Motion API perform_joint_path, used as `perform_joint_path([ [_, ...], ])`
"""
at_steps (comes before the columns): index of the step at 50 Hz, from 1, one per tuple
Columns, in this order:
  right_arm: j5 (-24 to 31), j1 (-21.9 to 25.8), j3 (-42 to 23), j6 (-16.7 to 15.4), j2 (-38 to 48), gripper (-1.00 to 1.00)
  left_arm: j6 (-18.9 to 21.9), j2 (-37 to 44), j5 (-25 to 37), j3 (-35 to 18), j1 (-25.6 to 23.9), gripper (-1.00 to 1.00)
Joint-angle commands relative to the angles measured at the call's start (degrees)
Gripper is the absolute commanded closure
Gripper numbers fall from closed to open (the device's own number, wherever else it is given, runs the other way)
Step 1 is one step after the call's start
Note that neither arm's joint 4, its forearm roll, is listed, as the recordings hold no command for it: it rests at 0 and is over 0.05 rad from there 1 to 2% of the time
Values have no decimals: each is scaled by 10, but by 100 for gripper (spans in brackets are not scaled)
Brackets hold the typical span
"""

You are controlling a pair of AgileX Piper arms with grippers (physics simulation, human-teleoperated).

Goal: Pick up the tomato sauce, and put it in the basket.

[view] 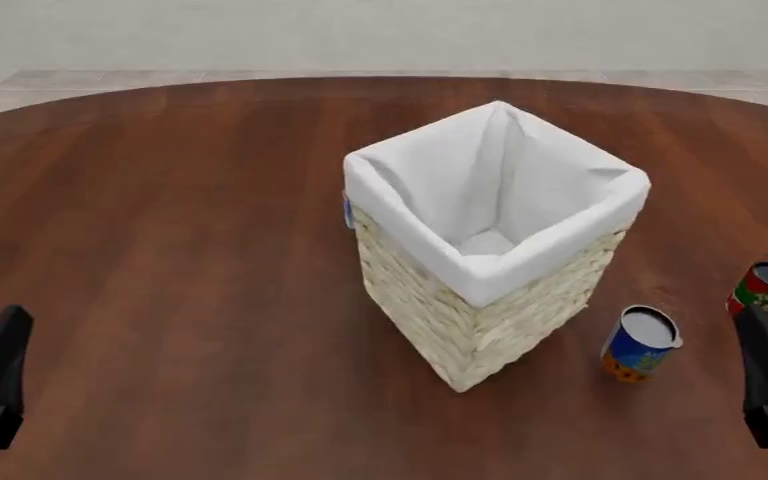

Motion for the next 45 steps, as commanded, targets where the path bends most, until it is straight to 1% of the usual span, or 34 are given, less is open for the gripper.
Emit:
perform_joint_path([
  [1,1,-1,-3,-1,1,-100,0,3,0,-2,0,-100],
  [17,2,-8,-5,-2,0,-100,0,3,0,-2,0,-100],
  [20,9,-16,-20,-6,4,-100,0,2,0,-2,0,-100],
  [21,20,-34,-31,-17,-1,-100,0,3,0,-2,0,-100],
  [23,30,-34,-45,-13,-3,-100,0,3,0,-2,0,-100],
  [24,35,-41,-50,-6,-2,-100,0,3,0,-2,0,-100],
  [26,39,-41,-60,-17,4,-100,0,2,0,-2,0,-100],
  [29,48,-43,-73,-15,8,-100,0,2,0,-2,0,-100],
  [30,51,-47,-79,-36,10,-100,0,3,0,-2,0,-100],
  [31,53,-53,-84,-35,12,-100,0,2,0,-2,0,-100],
  [32,56,-55,-92,-22,16,-100,0,2,0,-2,0,-100],
  [34,54,-62,-98,-33,27,-100,0,2,0,-2,0,-100],
  [39,51,-72,-115,-32,43,-100,0,2,0,-2,0,-100],
  [40,50,-74,-117,-38,46,-100,0,2,0,-2,0,-100],
  [43,44,-83,-121,-37,55,-100,0,2,0,-2,0,-100],
  [45,38,-91,-120,-42,60,-100,0,2,0,-2,0,-100],
])
